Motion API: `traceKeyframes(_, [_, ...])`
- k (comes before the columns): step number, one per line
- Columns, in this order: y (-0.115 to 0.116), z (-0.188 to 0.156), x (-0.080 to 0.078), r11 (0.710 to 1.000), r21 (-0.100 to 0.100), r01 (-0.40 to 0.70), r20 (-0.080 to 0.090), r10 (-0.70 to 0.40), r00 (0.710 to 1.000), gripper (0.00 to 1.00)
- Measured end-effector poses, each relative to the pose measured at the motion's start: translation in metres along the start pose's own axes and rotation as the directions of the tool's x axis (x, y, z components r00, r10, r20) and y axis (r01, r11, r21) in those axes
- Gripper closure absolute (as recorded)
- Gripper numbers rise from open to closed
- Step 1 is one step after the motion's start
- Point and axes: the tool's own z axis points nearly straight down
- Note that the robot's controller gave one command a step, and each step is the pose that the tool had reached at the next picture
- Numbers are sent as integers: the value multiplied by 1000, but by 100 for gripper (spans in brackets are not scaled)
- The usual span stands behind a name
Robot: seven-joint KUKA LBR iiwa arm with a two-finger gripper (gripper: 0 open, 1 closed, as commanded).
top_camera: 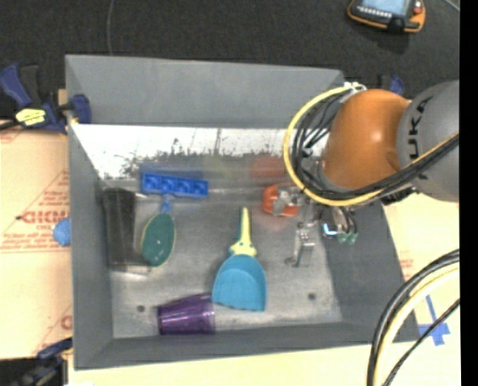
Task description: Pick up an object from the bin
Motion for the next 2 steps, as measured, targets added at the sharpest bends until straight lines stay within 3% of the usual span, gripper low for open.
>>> traceKeyframes(1, [48,47,83,982,-7,-188,-35,188,982,0])
traceKeyframes(2, [-57,63,-19,988,3,154,11,-155,988,0])
